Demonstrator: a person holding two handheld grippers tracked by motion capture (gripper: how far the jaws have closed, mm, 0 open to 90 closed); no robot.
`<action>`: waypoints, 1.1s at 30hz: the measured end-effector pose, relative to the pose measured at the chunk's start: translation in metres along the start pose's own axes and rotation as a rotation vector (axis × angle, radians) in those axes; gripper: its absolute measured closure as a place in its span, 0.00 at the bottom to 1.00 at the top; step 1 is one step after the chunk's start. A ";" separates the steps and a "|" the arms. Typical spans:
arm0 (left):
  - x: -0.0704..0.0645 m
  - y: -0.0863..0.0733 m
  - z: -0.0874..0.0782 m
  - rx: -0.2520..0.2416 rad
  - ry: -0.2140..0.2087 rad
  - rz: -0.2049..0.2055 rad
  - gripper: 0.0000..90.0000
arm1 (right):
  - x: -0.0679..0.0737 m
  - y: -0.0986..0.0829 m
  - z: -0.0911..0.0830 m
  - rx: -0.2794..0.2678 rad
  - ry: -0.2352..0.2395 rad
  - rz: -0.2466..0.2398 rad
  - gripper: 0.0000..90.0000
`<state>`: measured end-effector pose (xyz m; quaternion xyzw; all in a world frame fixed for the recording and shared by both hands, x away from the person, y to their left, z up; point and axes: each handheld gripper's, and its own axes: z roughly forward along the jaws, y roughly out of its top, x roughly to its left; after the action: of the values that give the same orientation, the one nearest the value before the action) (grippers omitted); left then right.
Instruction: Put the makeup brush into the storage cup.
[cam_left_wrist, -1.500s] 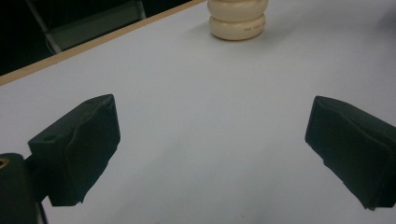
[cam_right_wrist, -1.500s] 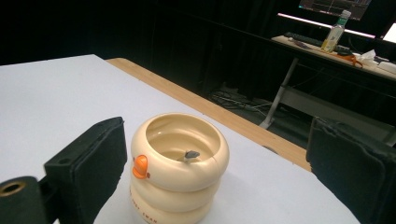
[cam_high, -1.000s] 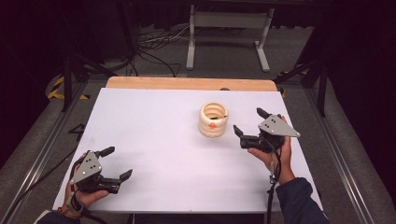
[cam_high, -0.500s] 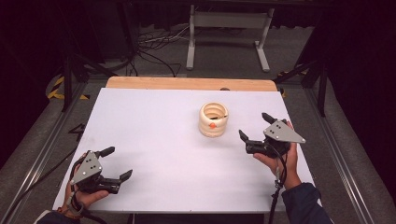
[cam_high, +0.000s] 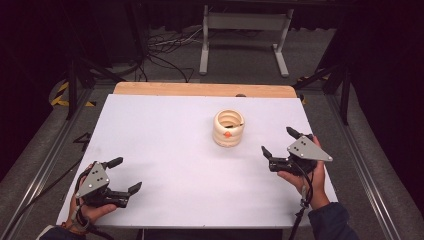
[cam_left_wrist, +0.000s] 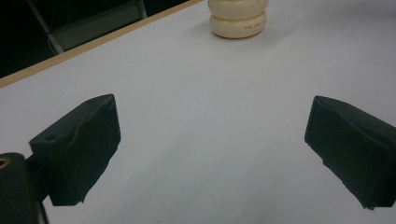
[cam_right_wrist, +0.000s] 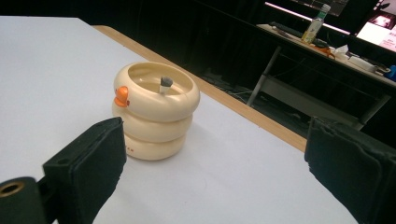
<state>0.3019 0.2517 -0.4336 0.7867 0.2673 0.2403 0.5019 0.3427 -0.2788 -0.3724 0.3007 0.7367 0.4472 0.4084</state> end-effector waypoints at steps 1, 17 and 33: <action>0.000 0.000 0.000 0.001 0.000 0.001 0.05 | 0.000 -0.001 -0.001 0.002 0.002 -0.001 0.07; 0.000 0.000 0.000 0.000 -0.001 0.004 0.05 | 0.006 -0.021 -0.011 0.040 0.003 -0.027 0.07; -0.001 0.001 0.001 0.004 -0.005 0.007 0.05 | 0.007 -0.047 -0.028 0.071 -0.025 -0.030 0.07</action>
<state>0.3017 0.2504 -0.4332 0.7891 0.2637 0.2396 0.5003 0.3113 -0.3047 -0.4097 0.3094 0.7516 0.4106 0.4132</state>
